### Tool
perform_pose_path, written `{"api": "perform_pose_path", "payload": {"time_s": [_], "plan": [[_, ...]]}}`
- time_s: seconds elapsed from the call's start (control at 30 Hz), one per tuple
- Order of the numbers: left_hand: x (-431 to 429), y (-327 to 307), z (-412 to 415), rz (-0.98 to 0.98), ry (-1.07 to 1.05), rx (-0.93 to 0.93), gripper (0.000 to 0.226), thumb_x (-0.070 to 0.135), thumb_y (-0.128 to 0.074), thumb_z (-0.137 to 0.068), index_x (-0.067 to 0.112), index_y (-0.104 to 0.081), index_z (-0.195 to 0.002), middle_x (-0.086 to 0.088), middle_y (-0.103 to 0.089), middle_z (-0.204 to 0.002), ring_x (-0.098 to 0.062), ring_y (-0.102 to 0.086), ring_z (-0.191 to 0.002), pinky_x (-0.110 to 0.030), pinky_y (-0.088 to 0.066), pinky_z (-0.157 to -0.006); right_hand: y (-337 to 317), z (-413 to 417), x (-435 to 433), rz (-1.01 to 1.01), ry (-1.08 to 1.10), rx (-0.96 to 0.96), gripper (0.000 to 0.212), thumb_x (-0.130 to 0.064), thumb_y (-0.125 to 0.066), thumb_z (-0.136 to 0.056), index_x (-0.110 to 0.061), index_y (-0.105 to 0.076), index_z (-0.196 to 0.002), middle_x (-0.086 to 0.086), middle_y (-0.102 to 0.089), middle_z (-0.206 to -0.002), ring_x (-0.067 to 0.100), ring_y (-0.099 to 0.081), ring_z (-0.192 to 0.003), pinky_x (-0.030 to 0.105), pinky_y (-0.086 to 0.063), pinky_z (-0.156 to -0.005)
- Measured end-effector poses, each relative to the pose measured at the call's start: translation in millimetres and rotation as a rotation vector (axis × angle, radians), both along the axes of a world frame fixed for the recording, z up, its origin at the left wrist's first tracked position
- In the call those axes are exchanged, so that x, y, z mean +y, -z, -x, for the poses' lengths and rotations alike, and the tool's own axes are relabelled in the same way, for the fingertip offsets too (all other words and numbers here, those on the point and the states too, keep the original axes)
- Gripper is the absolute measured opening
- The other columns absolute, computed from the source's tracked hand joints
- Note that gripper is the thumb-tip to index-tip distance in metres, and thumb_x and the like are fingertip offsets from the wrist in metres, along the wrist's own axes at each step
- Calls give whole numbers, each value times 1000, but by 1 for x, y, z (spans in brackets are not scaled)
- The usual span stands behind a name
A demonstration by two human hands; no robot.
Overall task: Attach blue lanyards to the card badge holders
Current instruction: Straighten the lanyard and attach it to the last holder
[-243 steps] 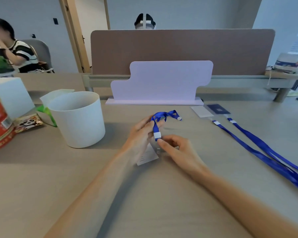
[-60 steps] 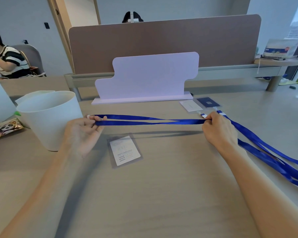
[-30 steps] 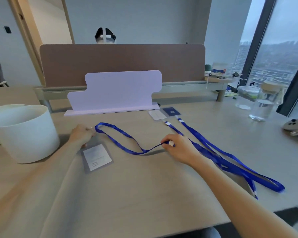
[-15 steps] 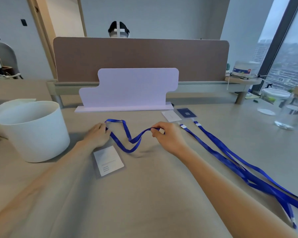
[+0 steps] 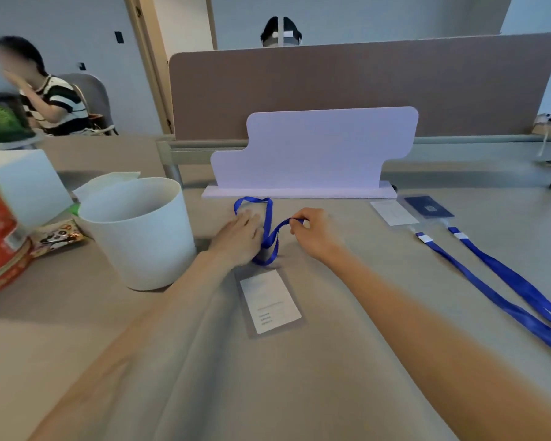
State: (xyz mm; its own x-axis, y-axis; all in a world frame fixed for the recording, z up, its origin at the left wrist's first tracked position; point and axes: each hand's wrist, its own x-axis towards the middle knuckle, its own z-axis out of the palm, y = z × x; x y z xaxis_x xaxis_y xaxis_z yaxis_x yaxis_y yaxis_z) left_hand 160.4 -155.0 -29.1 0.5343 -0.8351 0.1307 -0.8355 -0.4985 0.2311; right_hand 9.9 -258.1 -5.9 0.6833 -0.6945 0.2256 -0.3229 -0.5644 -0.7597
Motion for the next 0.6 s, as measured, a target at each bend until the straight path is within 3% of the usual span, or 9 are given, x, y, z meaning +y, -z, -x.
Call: {"api": "perform_pose_path", "payload": {"time_s": [0.1,0.13,0.2,0.27,0.33,0.4,0.47,0.53,0.6], "plan": [[-11,5,-3,-130,77,88,30,26,-22,-104,7,-44,-110,-11,-43,-130,-31,-35,-131,-42,-30,-109,2,0,-2,-28,45,-16,18,-23,-51,-91,-16,-67,-88,5,-71,-89,26,-64,-79,35,-52,-72],[-12,6,-7,-141,52,93,30,28,-22,-103,9,-43,-110,-10,-43,-127,-29,-36,-128,-41,-30,-108,3,3,-4,-31,52,-17,18,-23,-50,-92,-16,-67,-88,5,-71,-89,26,-64,-78,36,-53,-72],[-10,10,-15,-188,-63,78,44,36,-22,-102,5,-39,-128,-12,-35,-141,-27,-27,-135,-40,-24,-112,5,11,-7,-31,57,-10,18,-23,-49,-92,-15,-65,-88,6,-70,-88,26,-62,-74,35,-51,-68],[-3,10,-20,-251,-257,107,68,51,-16,-98,3,-20,-146,-13,-14,-156,-27,-9,-145,-42,-13,-117,7,18,-10,-31,57,-5,18,-23,-49,-92,-17,-64,-87,6,-70,-86,26,-61,-70,36,-51,-65],[5,2,-16,-288,-439,167,82,61,-8,-93,5,-3,-152,-15,3,-161,-30,4,-148,-45,-2,-119,9,23,-13,-16,56,4,17,-23,-49,-92,-19,-65,-85,6,-69,-84,27,-60,-71,36,-51,-65],[10,-8,-3,-276,-526,201,83,63,-7,-93,4,1,-152,-20,6,-160,-35,7,-147,-46,3,-119,10,28,-12,3,50,29,18,-22,-49,-92,-19,-65,-86,6,-68,-83,25,-57,-68,34,-48,-63],[10,-14,10,-187,-512,121,78,58,-10,-96,1,-11,-150,-22,-3,-159,-36,-1,-146,-45,-2,-118,9,29,-8,1,40,31,19,-21,-48,-92,-18,-65,-86,8,-69,-84,23,-54,-66,33,-45,-60],[9,-20,22,27,-373,44,55,41,-18,-100,2,-37,-134,-20,-29,-148,-32,-26,-134,-42,-20,-114,5,30,-4,1,33,20,19,-21,-48,-92,-17,-65,-86,8,-69,-85,22,-53,-63,30,-43,-59],[7,-28,39,244,-149,161,34,24,-26,-99,7,-47,-120,-12,-45,-133,-26,-41,-119,-35,-32,-106,-3,31,2,1,19,1,20,-21,-47,-93,-18,-65,-84,5,-67,-81,20,-52,-60,29,-43,-58]]}}
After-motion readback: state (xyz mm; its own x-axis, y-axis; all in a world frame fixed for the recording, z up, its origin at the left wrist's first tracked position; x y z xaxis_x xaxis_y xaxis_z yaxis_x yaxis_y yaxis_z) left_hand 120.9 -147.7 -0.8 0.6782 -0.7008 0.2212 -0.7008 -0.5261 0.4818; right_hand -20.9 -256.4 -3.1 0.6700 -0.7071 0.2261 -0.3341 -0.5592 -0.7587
